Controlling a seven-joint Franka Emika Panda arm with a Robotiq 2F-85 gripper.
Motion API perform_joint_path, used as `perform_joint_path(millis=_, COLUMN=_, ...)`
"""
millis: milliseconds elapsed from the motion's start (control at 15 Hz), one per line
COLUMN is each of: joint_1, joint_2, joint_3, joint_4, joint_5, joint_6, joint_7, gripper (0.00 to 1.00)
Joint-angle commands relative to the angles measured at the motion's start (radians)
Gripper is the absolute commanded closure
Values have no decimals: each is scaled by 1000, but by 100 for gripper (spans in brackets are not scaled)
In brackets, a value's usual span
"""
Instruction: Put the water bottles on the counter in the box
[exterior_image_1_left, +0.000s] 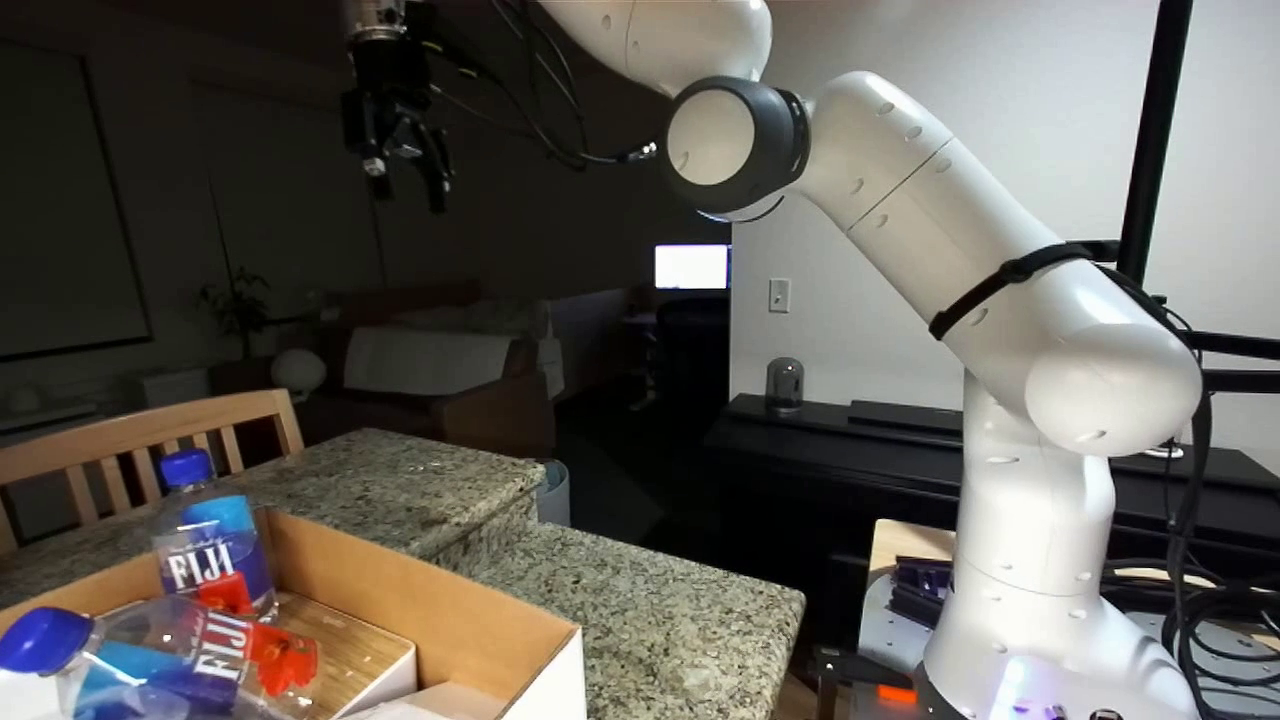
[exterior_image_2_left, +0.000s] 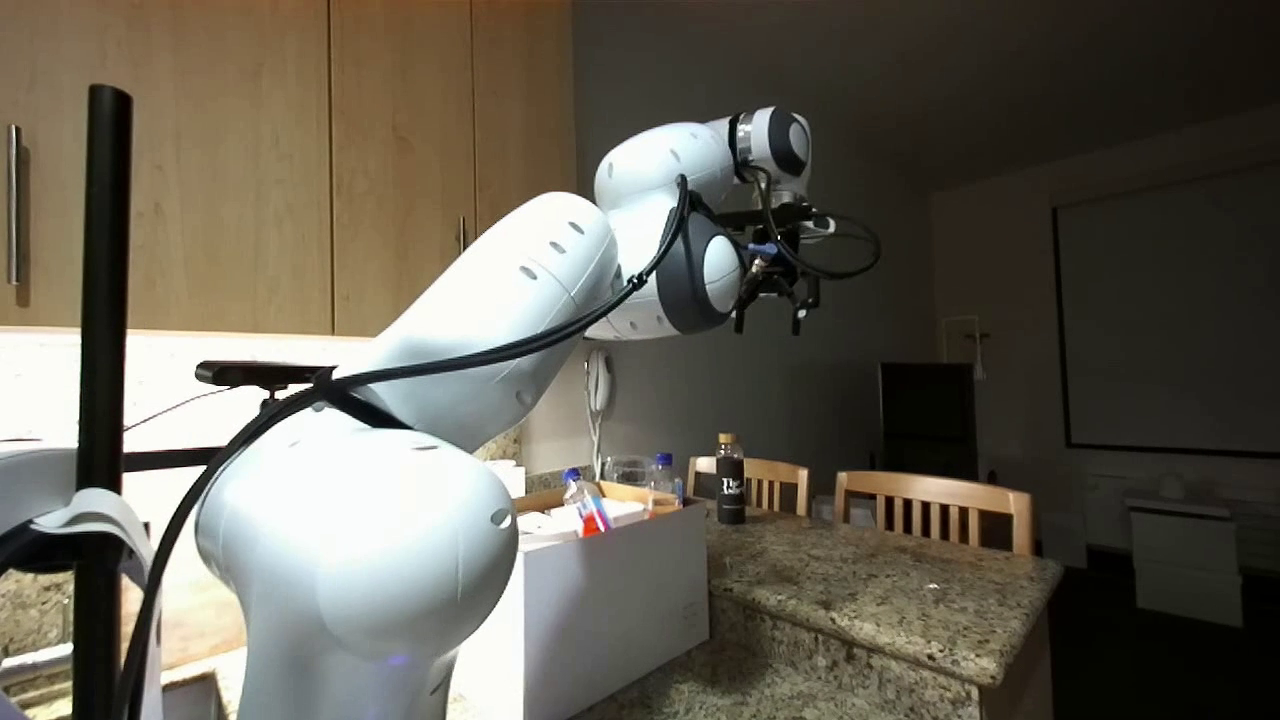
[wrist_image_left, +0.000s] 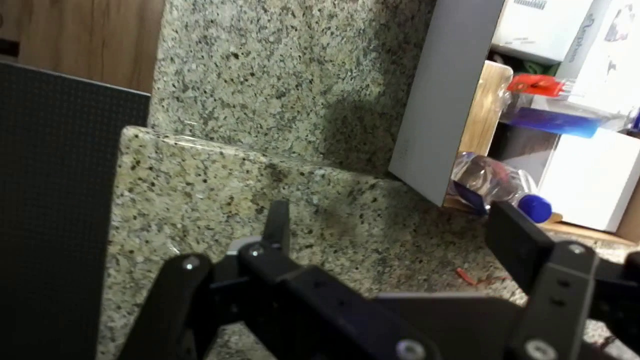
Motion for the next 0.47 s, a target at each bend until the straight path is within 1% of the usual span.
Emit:
perform_joint_path(millis=0, joint_1=-88, joint_2=-46, joint_3=-17, joint_4=-19, joint_5=28, joint_6=-33, joint_7=116, gripper=0)
perform_joint_path(millis=133, joint_1=-131, joint_2=-56, joint_3=-32, joint_4=-24, joint_5=24, joint_6=-47, joint_7=155, gripper=0)
perform_joint_path(millis=200, joint_1=-106, joint_2=-38, joint_3=-27, joint_4=-19, joint_5=8, joint_6=-13, joint_7=90, gripper=0)
perform_joint_path(millis=267, joint_1=-119, joint_2=-40, joint_3=-29, joint_4=-19, joint_5=8, joint_6=-13, joint_7=89, gripper=0)
perform_joint_path(millis=400, joint_1=-121, joint_2=-39, joint_3=-29, joint_4=-21, joint_5=9, joint_6=-12, joint_7=88, gripper=0)
